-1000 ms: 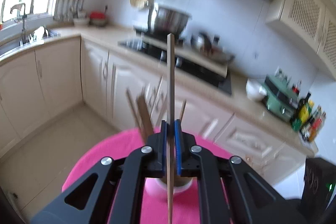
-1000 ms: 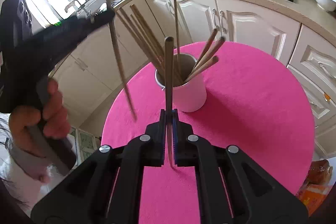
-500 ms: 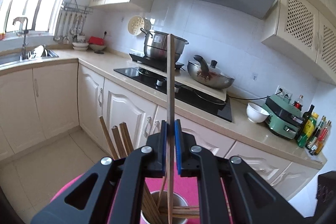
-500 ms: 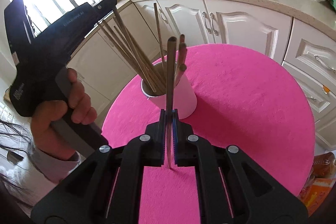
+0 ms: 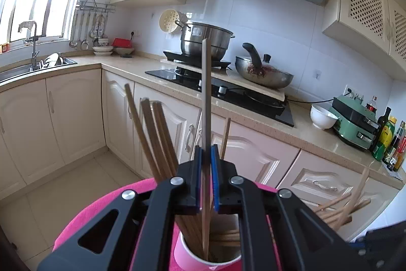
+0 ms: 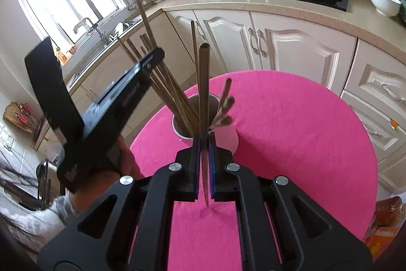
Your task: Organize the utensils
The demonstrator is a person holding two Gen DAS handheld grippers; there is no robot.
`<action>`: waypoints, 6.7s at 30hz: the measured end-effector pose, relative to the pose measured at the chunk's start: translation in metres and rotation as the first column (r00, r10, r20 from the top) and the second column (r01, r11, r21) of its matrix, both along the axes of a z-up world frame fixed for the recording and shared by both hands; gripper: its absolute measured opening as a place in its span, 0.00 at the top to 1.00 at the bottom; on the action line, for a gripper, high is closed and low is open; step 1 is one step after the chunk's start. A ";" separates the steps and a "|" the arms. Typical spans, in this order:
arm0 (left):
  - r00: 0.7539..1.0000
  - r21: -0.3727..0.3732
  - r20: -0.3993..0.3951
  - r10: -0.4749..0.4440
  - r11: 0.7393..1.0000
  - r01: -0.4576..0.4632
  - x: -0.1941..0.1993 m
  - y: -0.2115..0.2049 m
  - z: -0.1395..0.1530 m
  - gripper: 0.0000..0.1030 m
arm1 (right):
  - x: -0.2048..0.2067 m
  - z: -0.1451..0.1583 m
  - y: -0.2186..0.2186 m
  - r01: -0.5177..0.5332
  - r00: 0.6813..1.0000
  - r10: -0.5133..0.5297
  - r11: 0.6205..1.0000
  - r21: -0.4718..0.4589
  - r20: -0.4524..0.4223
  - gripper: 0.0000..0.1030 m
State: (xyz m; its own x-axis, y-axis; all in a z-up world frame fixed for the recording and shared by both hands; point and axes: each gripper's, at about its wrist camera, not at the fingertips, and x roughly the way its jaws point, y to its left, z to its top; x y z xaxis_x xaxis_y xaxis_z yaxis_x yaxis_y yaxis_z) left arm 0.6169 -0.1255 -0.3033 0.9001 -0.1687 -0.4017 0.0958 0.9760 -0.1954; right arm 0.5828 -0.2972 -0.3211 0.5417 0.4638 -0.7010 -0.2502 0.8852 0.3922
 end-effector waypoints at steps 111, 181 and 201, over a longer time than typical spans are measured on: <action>0.941 0.198 -0.237 0.241 0.960 -0.196 -0.135 0.013 0.080 0.44 | -0.058 0.078 0.009 -0.016 0.968 0.067 0.978 -0.206 0.242 0.40; 0.990 0.221 0.138 0.036 0.973 -0.066 -0.595 0.057 0.291 0.27 | -0.551 0.261 0.067 0.291 0.815 -0.143 0.939 -0.183 0.562 0.14; 0.991 0.224 0.134 -0.027 0.975 -0.004 -0.594 0.034 0.291 0.27 | -0.560 0.265 0.049 0.344 0.807 -0.186 0.920 -0.189 0.561 0.14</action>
